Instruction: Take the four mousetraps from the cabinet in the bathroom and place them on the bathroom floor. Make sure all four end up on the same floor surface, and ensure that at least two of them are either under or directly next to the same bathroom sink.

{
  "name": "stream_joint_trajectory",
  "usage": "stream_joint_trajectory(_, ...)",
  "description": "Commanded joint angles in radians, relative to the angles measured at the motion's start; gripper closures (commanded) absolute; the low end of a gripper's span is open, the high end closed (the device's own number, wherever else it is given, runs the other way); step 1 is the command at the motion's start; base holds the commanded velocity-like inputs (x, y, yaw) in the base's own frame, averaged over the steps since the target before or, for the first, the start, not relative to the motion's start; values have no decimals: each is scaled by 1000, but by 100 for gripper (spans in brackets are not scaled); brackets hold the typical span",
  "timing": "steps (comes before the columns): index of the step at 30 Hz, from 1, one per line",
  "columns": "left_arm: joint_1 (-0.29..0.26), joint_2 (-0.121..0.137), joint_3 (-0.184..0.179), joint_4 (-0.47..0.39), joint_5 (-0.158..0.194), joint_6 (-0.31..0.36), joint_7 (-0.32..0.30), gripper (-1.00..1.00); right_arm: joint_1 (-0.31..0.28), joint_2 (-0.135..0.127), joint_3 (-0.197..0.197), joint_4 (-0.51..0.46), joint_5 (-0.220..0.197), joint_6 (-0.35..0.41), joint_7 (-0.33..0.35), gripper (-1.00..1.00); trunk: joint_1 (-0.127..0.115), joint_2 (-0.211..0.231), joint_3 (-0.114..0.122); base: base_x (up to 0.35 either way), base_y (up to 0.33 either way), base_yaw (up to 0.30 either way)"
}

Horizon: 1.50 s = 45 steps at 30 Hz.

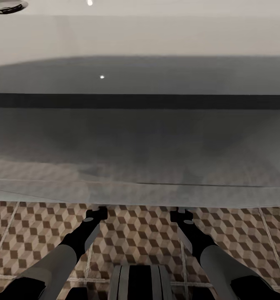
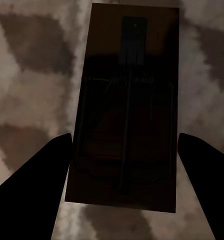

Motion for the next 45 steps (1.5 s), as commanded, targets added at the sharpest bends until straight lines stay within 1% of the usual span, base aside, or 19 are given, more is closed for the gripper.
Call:
stream_joint_trajectory(1, 0, 1, -9, 0, 16, 5, 8, 100, 0, -1, 8, -1, -12, 2, -6, 100, 0, 0, -1, 0, 0, 0)
stream_joint_trajectory(14, 0, 1, -10, 6, 13, 4, 10, 100, -1, -2, 8, -2, -12, 5, -6, 100, 0, 0, -1, 0, 0, 0)
stream_joint_trajectory(25, 0, 3, -10, 11, 13, 3, 9, 100, -33, -2, 8, 0, -15, 20, -5, 100, 0, 0, -1, 0, 0, 0)
stream_joint_trajectory(45, 0, 4, -7, 13, 16, 5, 9, 100, -35, 0, 8, 13, -15, 23, -5, 100, 0, 0, -1, 0, 0, 0)
